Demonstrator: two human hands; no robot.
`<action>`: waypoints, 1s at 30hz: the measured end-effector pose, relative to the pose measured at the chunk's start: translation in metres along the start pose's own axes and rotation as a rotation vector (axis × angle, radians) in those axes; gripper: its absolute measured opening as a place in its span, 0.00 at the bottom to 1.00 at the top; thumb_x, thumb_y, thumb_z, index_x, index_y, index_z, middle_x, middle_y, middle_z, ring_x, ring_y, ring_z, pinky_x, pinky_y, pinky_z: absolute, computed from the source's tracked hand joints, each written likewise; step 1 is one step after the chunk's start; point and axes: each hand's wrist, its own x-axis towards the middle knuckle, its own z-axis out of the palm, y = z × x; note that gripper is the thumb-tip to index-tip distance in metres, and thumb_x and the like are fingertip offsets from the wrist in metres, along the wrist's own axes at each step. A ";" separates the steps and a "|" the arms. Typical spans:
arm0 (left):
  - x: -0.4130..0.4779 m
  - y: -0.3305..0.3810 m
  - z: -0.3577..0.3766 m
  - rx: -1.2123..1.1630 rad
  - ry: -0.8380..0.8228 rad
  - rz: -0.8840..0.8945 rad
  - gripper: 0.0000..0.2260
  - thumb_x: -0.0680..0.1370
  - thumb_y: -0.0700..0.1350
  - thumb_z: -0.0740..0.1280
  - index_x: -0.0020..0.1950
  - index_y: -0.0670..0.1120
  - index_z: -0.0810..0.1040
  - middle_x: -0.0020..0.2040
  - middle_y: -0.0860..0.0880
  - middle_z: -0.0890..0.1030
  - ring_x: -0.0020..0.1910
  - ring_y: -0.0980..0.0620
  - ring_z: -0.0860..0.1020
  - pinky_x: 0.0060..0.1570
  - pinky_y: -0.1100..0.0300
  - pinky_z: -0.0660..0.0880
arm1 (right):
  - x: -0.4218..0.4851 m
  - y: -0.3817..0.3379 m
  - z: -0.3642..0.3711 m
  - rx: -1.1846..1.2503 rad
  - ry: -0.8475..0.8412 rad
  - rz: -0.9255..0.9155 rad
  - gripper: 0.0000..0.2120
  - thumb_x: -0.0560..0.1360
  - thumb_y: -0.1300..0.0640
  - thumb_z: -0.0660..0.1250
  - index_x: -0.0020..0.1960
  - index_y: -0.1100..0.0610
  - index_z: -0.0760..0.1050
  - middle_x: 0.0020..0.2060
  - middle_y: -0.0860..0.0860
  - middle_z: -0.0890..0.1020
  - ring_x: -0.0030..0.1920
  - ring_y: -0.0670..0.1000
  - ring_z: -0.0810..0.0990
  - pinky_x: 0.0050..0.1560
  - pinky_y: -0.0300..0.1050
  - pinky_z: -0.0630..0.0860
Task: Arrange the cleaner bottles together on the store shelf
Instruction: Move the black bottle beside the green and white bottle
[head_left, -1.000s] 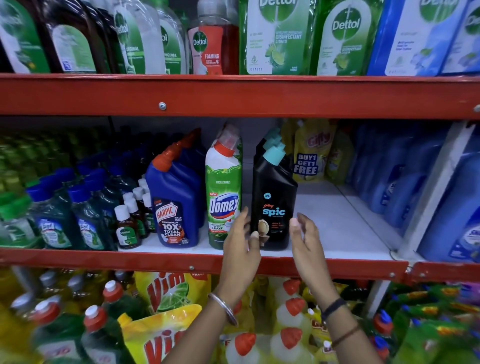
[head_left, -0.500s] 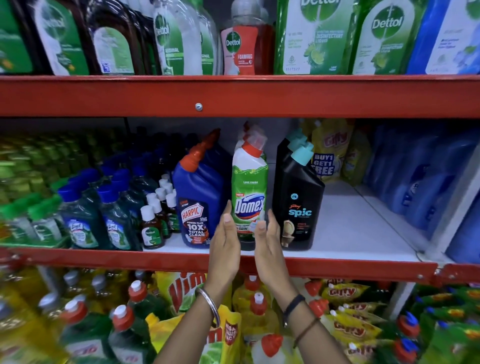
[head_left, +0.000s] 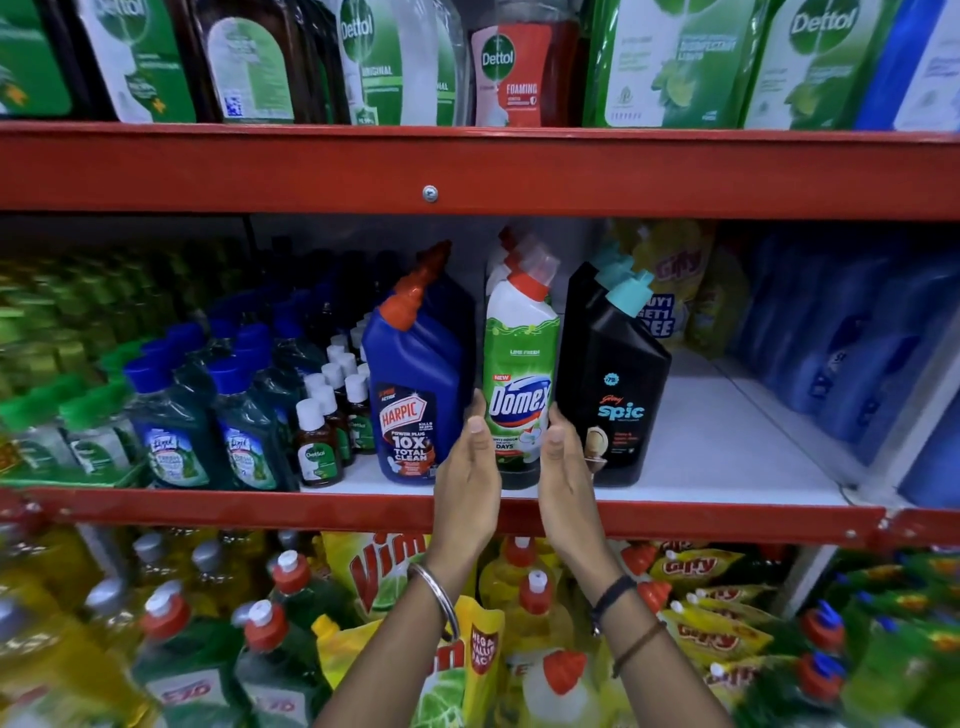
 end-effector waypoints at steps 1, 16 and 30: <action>0.001 -0.001 0.000 -0.010 -0.010 0.001 0.23 0.78 0.60 0.44 0.73 0.60 0.58 0.57 0.69 0.68 0.53 0.73 0.67 0.44 0.84 0.63 | 0.000 0.000 -0.001 0.001 -0.006 -0.001 0.41 0.68 0.25 0.44 0.73 0.47 0.58 0.71 0.48 0.68 0.69 0.43 0.67 0.71 0.46 0.66; 0.001 -0.025 -0.070 -0.019 0.323 0.132 0.24 0.78 0.62 0.44 0.73 0.60 0.58 0.74 0.60 0.59 0.73 0.60 0.58 0.72 0.54 0.60 | -0.024 -0.022 0.070 -0.055 -0.108 -0.020 0.49 0.61 0.20 0.43 0.75 0.47 0.48 0.77 0.44 0.53 0.73 0.38 0.53 0.68 0.31 0.54; 0.007 -0.021 -0.088 0.065 0.144 0.049 0.28 0.76 0.64 0.40 0.75 0.61 0.54 0.76 0.52 0.62 0.74 0.54 0.61 0.72 0.55 0.58 | -0.005 -0.016 0.083 -0.144 -0.013 -0.009 0.50 0.64 0.21 0.41 0.75 0.52 0.56 0.75 0.48 0.62 0.75 0.47 0.57 0.76 0.54 0.56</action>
